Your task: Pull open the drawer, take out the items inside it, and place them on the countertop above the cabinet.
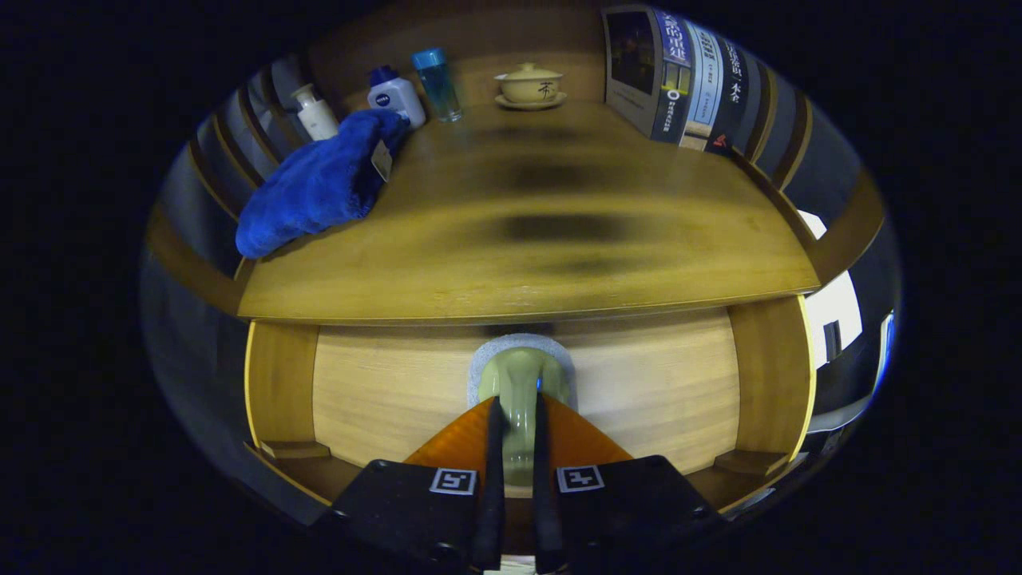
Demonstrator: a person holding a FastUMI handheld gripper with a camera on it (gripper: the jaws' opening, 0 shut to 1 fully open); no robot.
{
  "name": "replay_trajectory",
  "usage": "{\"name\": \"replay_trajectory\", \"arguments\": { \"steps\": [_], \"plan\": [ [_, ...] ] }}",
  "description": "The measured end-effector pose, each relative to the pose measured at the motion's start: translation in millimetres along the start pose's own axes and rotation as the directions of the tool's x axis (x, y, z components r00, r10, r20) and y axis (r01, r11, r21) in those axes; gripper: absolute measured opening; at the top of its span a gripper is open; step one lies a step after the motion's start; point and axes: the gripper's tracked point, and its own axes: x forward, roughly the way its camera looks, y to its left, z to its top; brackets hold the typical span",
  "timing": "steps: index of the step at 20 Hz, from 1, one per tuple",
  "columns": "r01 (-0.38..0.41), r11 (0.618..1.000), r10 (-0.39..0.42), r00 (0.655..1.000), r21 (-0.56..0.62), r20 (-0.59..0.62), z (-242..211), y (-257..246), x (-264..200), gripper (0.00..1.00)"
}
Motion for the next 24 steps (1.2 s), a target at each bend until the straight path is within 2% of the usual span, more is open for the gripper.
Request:
{"name": "replay_trajectory", "arguments": {
  "steps": [11, 17, 24],
  "plan": [
    [0.006, 0.999, -0.004, 0.999, -0.034, 0.047, 17.1, -1.4, -60.7, 0.23],
    [0.005, 0.999, -0.003, 0.998, -0.037, 0.068, 31.4, 0.4, -81.7, 0.23],
    [0.017, 0.999, -0.013, 0.996, -0.041, 0.091, 71.1, 1.3, -85.4, 0.23]
  ]
}}
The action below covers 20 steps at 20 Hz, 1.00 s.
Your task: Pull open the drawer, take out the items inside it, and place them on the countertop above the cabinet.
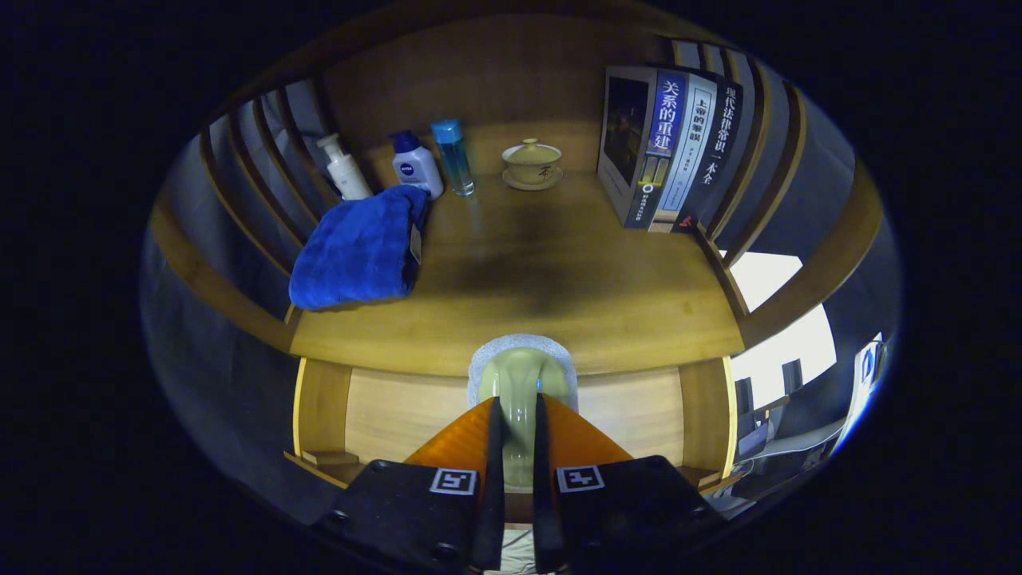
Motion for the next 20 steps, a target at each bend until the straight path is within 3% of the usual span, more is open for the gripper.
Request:
{"name": "replay_trajectory", "arguments": {
  "steps": [13, 20],
  "plan": [
    [0.034, 0.999, -0.034, 0.999, 0.019, -0.006, 75.9, -20.5, 46.9, 0.23],
    [0.025, 0.997, -0.024, 1.000, 0.067, -0.016, 95.2, -18.9, 71.1, 0.23]
  ]
}}
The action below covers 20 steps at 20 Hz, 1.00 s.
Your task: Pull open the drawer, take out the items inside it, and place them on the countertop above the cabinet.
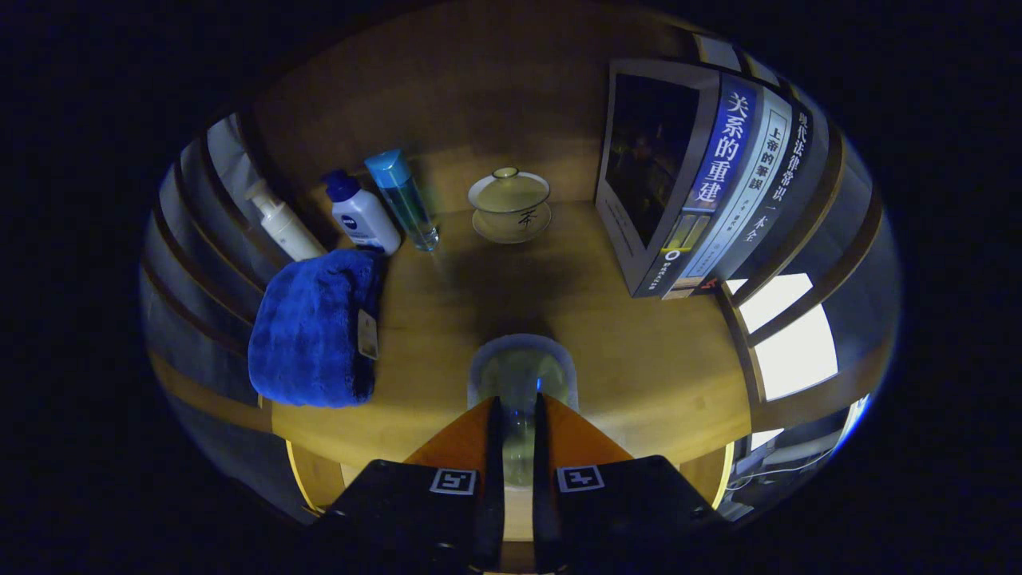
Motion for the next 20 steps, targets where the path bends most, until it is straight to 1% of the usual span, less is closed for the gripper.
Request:
{"name": "replay_trajectory", "arguments": {
  "steps": [2, 3, 5, 6, 8, 9, 15, 20],
  "plan": [
    [0.005, 1.000, -0.005, 1.000, -0.001, 0.005, -0.2, -0.7, 2.6, 0.28],
    [0.003, 1.000, -0.003, 1.000, 0.002, 0.013, 0.5, 0.7, 2.4, 0.37],
    [-0.003, 1.000, 0.003, 0.999, -0.003, 0.033, 2.2, 1.7, -0.7, 0.63],
    [0.003, 1.000, -0.003, 0.999, -0.005, 0.042, 2.3, -0.1, -2.4, 0.63],
    [-0.002, 1.000, 0.002, 0.998, 0.004, 0.066, 2.8, 0.3, -6.1, 0.69],
    [-0.004, 1.000, 0.003, 0.997, 0.011, 0.083, 3.0, 0.1, -5.9, 0.83],
    [-0.026, 0.999, 0.020, 0.979, 0.025, 0.203, 2.4, -1.8, -20.2, 1.00],
    [-0.034, 0.999, 0.021, 0.955, 0.041, 0.295, -6.3, -3.2, -38.1, 1.00]
  ]
}}
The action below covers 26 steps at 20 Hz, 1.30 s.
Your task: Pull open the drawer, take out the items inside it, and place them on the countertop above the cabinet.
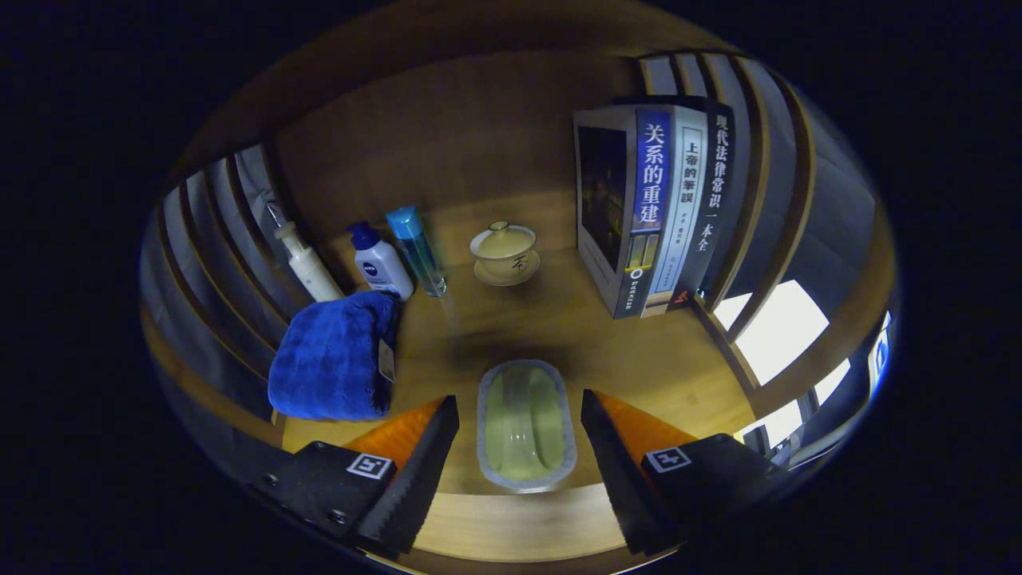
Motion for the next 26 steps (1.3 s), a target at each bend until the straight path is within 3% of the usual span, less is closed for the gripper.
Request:
{"name": "replay_trajectory", "arguments": {
  "steps": [14, 18, 22, 26],
  "plan": [
    [-0.010, 0.999, 0.023, 0.968, -0.053, 0.249, -56.6, 0.5, -106.2, 0.99],
    [-0.031, 0.996, 0.057, 0.946, -0.088, 0.319, -90.3, 3.4, -133.9, 0.99],
    [0.033, 0.992, 0.018, 0.913, -0.119, 0.409, -132.1, -7.4, -154.8, 0.99],
    [0.018, 0.996, 0.024, 0.896, -0.089, 0.443, -175.2, -3.8, -168.7, 0.99]
  ]
}}
